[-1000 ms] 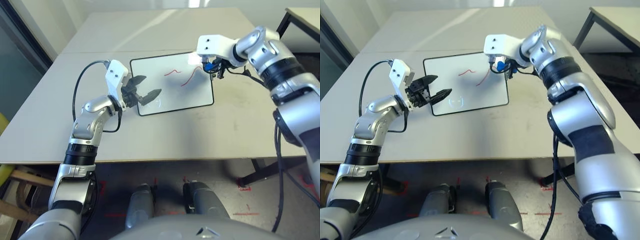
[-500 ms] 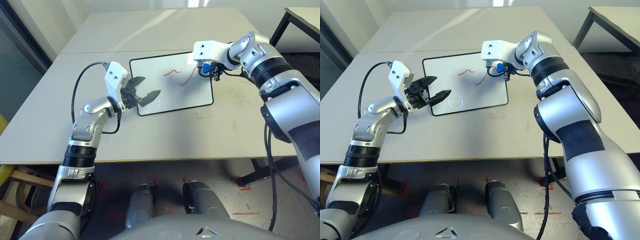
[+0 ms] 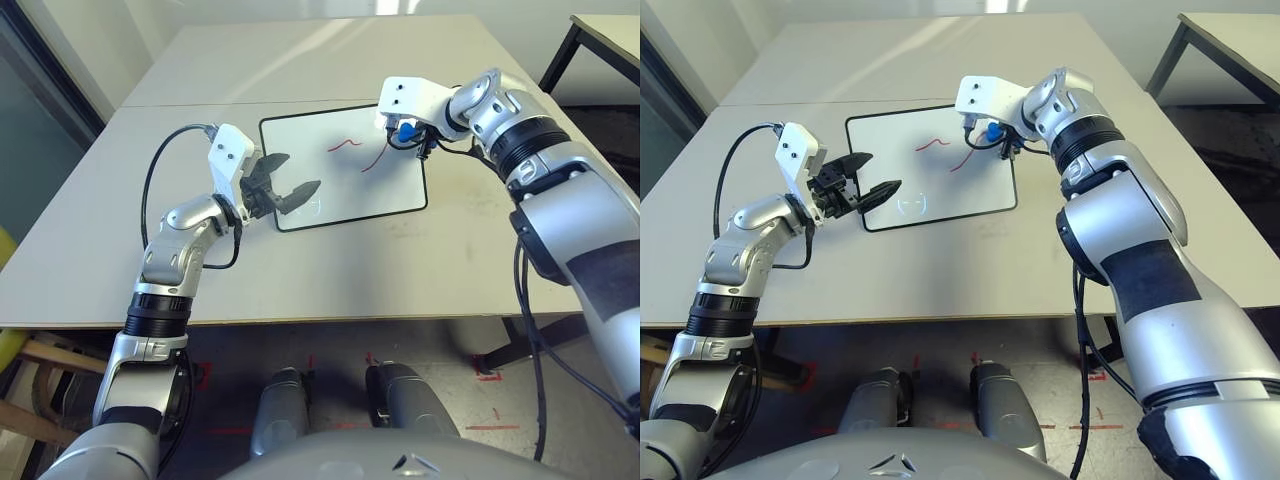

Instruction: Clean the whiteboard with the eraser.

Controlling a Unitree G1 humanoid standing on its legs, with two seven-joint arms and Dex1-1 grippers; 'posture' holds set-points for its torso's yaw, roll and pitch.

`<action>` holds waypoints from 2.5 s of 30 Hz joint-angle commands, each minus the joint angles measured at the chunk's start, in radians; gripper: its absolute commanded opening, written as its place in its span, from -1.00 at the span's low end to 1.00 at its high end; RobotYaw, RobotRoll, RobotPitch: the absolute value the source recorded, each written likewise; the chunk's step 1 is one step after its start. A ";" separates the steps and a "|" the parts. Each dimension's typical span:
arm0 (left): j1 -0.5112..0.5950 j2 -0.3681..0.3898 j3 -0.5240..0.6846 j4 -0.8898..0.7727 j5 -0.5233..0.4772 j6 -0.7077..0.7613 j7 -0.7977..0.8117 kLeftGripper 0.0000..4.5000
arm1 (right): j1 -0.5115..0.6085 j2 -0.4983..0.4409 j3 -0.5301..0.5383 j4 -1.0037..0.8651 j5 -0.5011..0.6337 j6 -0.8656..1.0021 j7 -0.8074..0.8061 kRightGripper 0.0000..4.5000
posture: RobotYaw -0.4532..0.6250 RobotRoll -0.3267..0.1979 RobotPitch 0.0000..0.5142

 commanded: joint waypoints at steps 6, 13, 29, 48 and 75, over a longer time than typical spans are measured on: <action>0.014 0.011 0.015 -0.043 0.005 0.019 0.015 1.00 | -0.010 0.021 -0.027 0.022 -0.014 0.024 -0.054 -0.91 | -0.20 0.25 -0.77; 0.022 0.008 0.021 -0.059 0.006 0.027 0.025 1.00 | -0.013 0.048 -0.028 0.025 -0.018 0.025 -0.058 -0.91 | -0.18 0.25 -0.78; 0.029 0.012 0.024 -0.072 0.004 0.037 0.035 1.00 | -0.014 0.091 -0.026 0.030 -0.036 0.017 -0.073 -0.91 | -0.16 0.25 -0.78; 0.014 0.008 0.019 -0.055 0.006 0.032 0.031 1.00 | 0.051 -0.020 0.018 0.039 -0.118 0.011 -0.026 -0.91 | -0.19 0.25 -0.78; 0.025 0.031 0.045 -0.031 0.009 0.016 0.038 1.00 | 0.003 0.135 -0.031 0.021 -0.094 0.013 -0.029 -0.91 | -0.17 0.25 -0.77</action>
